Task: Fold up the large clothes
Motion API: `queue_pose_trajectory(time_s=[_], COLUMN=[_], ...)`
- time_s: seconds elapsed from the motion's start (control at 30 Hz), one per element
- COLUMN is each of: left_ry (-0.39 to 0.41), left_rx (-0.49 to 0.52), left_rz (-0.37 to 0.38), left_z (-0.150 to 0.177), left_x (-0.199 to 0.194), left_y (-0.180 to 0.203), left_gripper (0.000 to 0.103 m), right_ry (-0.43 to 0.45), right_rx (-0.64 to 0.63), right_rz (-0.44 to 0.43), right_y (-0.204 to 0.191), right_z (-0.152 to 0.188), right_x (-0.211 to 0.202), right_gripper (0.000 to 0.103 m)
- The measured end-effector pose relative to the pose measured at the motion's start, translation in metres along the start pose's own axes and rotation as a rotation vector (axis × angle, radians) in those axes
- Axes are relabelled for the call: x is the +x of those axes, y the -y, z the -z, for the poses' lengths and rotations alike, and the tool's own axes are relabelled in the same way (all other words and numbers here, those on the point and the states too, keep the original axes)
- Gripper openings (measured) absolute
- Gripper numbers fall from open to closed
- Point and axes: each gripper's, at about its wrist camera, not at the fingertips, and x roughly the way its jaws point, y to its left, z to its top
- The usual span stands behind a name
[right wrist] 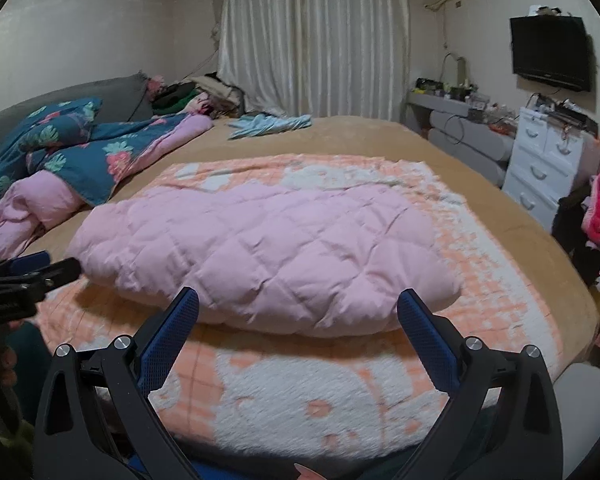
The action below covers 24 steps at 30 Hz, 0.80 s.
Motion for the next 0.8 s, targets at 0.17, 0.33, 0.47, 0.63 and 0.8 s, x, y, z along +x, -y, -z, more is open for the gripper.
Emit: queue_pose_trajectory(time_s=[0.17, 0.33, 0.47, 0.63, 0.8], left_ry=[-0.015, -0.02, -0.019, -0.018, -0.02], left_rx=[0.02, 0.032, 0.027, 0.028, 0.027], left_rz=[0.013, 0.01, 0.008, 0.006, 0.007], left_z=[0.006, 0.009, 0.01, 0.01, 0.009], left_x=[0.005, 0.006, 0.006, 0.006, 0.006], left_y=[0.008, 0.012, 0.012, 0.013, 0.012], left_gripper=[0.094, 0.094, 0.094, 0.094, 0.094], right_ry=[-0.023, -0.033, -0.031, -0.036, -0.038], right_rx=[0.015, -0.006, -0.009, 0.003, 0.009], right_rz=[-0.024, -0.06, -0.073, -0.07, -0.067], right_y=[-0.009, -0.021, -0.022, -0.019, -0.016], right_z=[0.011, 0.013, 0.012, 0.012, 0.012], right_x=[0.005, 0.007, 0.006, 0.006, 0.006], right_gripper=[0.099, 0.099, 0.099, 0.099, 0.099])
